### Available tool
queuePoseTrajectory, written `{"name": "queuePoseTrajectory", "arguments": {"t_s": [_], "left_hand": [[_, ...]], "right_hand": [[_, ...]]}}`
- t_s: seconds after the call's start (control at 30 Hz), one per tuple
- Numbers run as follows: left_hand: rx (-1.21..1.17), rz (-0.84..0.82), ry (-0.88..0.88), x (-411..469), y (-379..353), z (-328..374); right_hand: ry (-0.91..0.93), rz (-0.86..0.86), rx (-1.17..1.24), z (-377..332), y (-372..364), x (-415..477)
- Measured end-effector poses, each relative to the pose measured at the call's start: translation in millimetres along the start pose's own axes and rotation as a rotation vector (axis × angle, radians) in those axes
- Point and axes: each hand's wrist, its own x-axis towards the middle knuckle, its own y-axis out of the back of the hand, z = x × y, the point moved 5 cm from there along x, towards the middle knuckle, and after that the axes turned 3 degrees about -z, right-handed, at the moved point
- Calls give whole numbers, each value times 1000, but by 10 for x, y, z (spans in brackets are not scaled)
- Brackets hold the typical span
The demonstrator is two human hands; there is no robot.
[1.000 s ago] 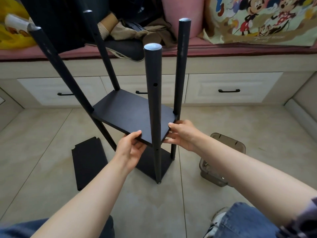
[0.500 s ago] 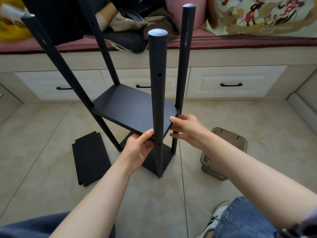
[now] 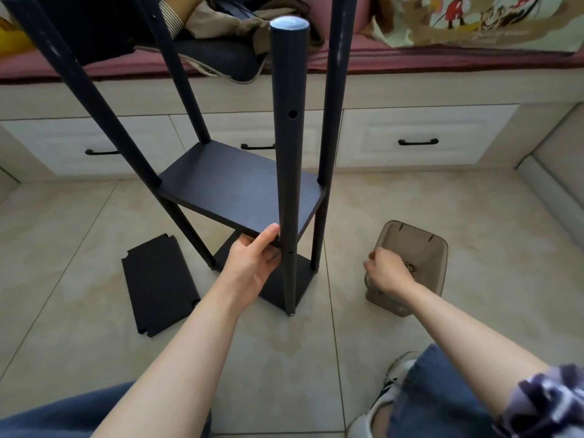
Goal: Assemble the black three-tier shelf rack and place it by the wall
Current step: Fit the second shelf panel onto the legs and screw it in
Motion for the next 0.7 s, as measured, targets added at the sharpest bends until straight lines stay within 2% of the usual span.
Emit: {"name": "queuePoseTrajectory", "arguments": {"t_s": [0.1,0.2,0.43,0.7], "left_hand": [[-21,-3,1,8,7,-10],[-24,-4,5,13,10,-9],[-34,-26,9,11,9,-16],[-47,-25,3,-13,3,-16]], "right_hand": [[-132,-130,-85,341,-233,-44],[-171,-215,-125,457,-440,-101],[-68,-128,-161,427,-552,-143],[47,-240,-180,270,-773,-315]]}}
